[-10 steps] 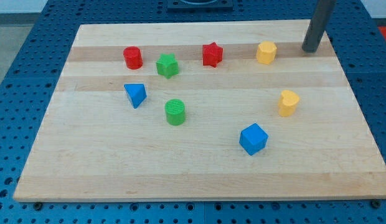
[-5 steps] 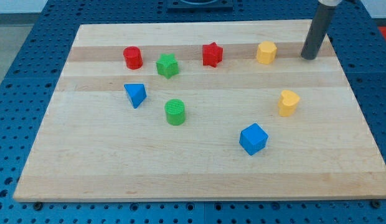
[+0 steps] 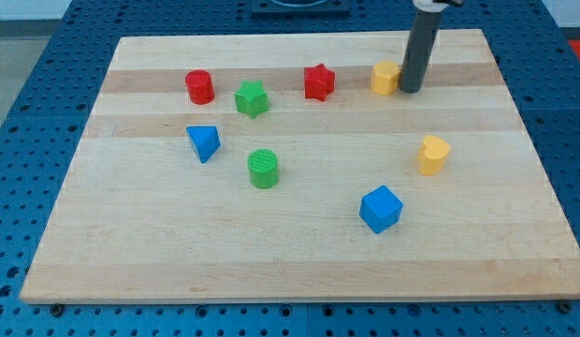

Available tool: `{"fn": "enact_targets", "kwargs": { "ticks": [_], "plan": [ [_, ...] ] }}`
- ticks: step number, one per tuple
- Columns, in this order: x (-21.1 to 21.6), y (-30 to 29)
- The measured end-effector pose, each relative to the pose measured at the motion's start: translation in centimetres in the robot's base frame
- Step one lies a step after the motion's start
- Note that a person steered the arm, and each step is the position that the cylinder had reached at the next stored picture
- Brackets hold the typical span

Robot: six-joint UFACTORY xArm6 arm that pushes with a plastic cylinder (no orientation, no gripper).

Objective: Push the yellow hexagon towards the yellow heart

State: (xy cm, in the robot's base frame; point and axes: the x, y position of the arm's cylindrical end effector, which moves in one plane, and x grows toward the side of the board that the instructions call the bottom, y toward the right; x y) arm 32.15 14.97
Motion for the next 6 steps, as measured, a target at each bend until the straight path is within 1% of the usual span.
{"fn": "enact_targets", "kwargs": {
  "ticks": [1, 3, 6],
  "plan": [
    [-0.3, 0.0],
    [-3.4, -0.2],
    [-3.9, -4.9]
  ]
}}
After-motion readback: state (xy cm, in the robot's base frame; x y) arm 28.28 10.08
